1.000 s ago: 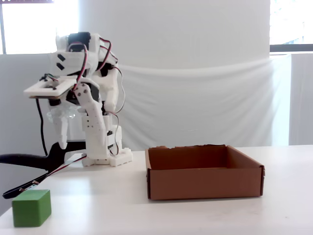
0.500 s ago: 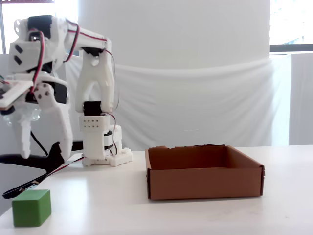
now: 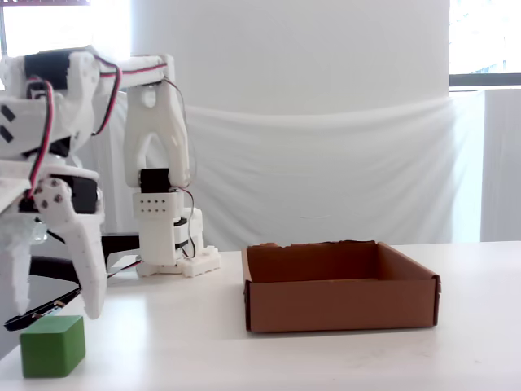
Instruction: Grasp a green cube and put it in a box.
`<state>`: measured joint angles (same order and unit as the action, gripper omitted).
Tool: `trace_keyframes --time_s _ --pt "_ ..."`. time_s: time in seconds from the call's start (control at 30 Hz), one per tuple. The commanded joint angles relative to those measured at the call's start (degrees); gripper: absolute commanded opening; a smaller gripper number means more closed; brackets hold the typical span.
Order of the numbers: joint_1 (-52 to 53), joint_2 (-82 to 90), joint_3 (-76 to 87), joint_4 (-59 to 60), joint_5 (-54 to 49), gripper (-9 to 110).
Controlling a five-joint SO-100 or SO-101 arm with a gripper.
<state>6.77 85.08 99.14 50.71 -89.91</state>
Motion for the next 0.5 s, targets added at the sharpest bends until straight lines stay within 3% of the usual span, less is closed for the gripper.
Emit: trace_keyframes --time_s 0.0,0.47 --pt "-1.2 -0.3 -2.7 -2.3 0.1 30" --pt "-1.5 -2.4 1.8 -6.2 -0.6 28"
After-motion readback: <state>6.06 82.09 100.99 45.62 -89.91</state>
